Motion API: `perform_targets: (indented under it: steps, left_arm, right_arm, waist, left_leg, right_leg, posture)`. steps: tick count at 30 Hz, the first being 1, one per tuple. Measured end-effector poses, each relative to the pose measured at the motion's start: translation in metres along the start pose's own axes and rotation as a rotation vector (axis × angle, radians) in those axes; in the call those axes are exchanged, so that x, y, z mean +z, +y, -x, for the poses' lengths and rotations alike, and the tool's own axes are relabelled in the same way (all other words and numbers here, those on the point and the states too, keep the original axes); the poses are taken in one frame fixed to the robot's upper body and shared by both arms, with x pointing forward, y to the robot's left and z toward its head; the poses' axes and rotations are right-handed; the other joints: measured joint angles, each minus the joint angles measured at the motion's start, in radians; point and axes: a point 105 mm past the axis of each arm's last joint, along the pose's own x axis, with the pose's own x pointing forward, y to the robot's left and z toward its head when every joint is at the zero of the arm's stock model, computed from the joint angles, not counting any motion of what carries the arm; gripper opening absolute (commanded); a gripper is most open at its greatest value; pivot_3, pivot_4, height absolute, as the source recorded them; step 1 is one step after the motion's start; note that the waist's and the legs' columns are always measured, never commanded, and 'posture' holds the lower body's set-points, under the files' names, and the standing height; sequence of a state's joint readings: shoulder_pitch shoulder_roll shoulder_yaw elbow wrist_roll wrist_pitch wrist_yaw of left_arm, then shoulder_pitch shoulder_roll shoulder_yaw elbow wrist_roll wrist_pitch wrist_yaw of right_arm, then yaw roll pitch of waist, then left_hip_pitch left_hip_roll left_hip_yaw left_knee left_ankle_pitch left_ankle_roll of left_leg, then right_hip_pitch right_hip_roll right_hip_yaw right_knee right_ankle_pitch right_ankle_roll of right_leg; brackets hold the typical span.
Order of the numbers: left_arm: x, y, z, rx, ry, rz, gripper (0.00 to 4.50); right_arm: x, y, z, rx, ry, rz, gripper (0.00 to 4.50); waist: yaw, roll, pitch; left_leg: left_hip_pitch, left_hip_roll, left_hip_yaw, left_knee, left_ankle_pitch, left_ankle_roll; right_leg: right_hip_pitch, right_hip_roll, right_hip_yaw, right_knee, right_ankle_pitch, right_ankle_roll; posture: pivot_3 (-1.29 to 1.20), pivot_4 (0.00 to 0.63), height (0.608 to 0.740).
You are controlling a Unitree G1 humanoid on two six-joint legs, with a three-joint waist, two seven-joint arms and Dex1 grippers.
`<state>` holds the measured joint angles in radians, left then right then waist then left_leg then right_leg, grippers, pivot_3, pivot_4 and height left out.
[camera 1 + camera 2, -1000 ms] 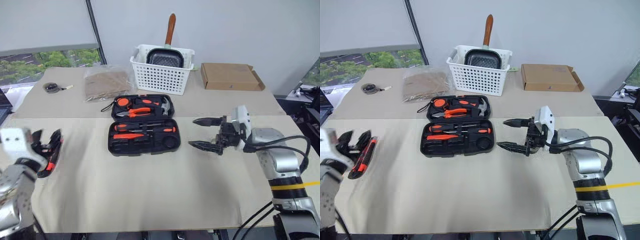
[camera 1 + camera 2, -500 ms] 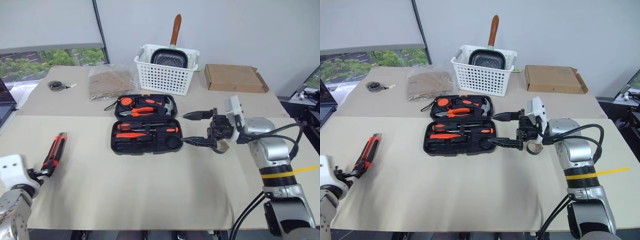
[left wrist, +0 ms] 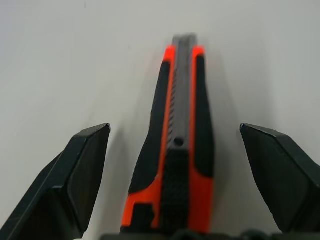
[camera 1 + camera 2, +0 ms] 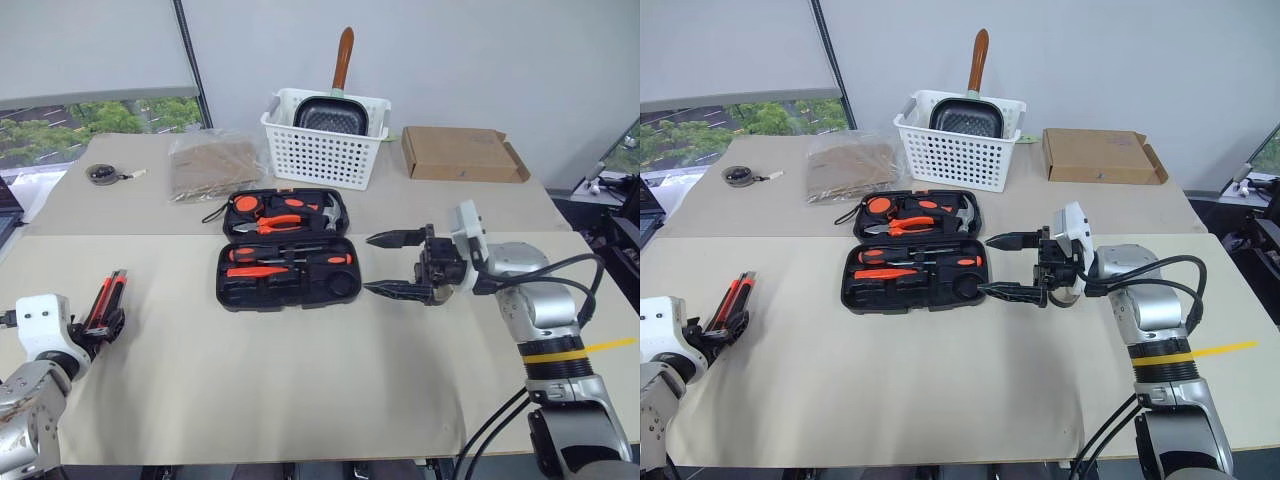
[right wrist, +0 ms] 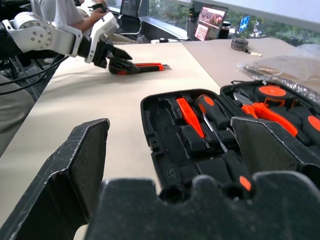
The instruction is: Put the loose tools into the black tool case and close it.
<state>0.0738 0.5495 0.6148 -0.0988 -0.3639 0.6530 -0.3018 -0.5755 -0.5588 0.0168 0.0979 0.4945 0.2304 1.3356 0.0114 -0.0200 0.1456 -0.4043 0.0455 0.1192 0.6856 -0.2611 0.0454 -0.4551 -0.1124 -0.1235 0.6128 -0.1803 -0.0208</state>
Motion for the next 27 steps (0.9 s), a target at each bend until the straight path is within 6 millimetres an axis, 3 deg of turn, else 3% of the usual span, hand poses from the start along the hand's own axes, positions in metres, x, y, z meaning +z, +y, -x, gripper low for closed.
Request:
perform_targets:
  steps: [7, 11, 16, 19, 21, 24, 27]
  left_arm:
    - [0.001, 0.004, -0.004, 0.015, 0.004, 0.001, 1.78]
    - [0.01, 0.006, -0.005, 0.017, -0.068, -0.025, 1.77]
    - [0.054, -0.013, -0.002, -0.128, -0.278, -0.104, 1.77]
    - [0.088, -0.056, 0.005, -0.391, -0.404, -0.191, 1.77]
    - [0.097, -0.088, 0.009, -0.573, -0.431, -0.269, 1.77]
    - [0.091, -0.141, 0.014, -0.892, -0.387, -0.461, 1.77]
    - [0.075, -0.173, 0.017, -1.109, -0.319, -0.685, 1.77]
  right_arm:
    - [0.003, 0.001, -0.002, 0.001, -0.002, 0.009, 4.5]
    - [0.003, 0.001, -0.002, 0.001, -0.002, 0.005, 4.5]
    - [0.005, 0.001, -0.002, 0.002, -0.009, 0.005, 4.5]
    - [0.007, 0.001, -0.001, 0.0, -0.022, 0.005, 4.5]
    - [0.007, 0.0, -0.001, -0.003, -0.023, 0.006, 4.5]
    - [0.007, -0.001, 0.003, -0.026, -0.024, 0.006, 4.5]
    - [0.006, -0.001, 0.005, -0.042, -0.021, 0.008, 4.5]
  waist:
    - [-0.001, 0.0, 0.0]
    - [0.0, 0.0, 0.0]
    - [0.005, -0.001, 0.0]
    - [0.01, 0.0, 0.0]
    - [0.01, 0.0, 0.0]
    - [0.009, 0.0, 0.0]
    - [0.002, 0.0, 0.0]
  left_leg:
    - [0.001, 0.0, 0.0, 0.0, 0.0, -0.001]
    - [0.0, 0.001, 0.0, 0.0, 0.001, -0.002]
    - [-0.001, 0.001, 0.0, 0.0, 0.001, -0.003]
    - [-0.001, -0.001, 0.0, 0.0, 0.001, -0.002]
    - [-0.001, -0.001, 0.001, 0.0, 0.001, -0.002]
    - [-0.001, -0.001, 0.002, 0.0, 0.005, 0.003]
    - [0.0, 0.0, 0.003, 0.0, 0.006, 0.005]
  right_leg:
    - [0.0, -0.001, 0.0, 0.001, 0.0, -0.001]
    - [-0.001, -0.001, 0.0, 0.0, 0.002, -0.003]
    - [-0.001, -0.001, -0.001, 0.0, 0.004, -0.007]
    - [0.0, 0.0, -0.001, 0.0, 0.003, -0.005]
    - [0.0, 0.0, -0.001, 0.0, 0.003, -0.004]
    - [0.0, 0.003, -0.001, 0.0, 0.002, -0.003]
    - [0.0, 0.004, 0.0, 0.0, 0.001, -0.002]
  posture:
    - [0.0, 0.15, 0.7]
    - [0.0, 0.15, 0.7]
    - [0.0, 0.15, 0.7]
    - [0.0, 0.15, 0.7]
    - [0.0, 0.15, 0.7]
    - [0.0, 0.15, 0.7]
    - [0.0, 0.15, 0.7]
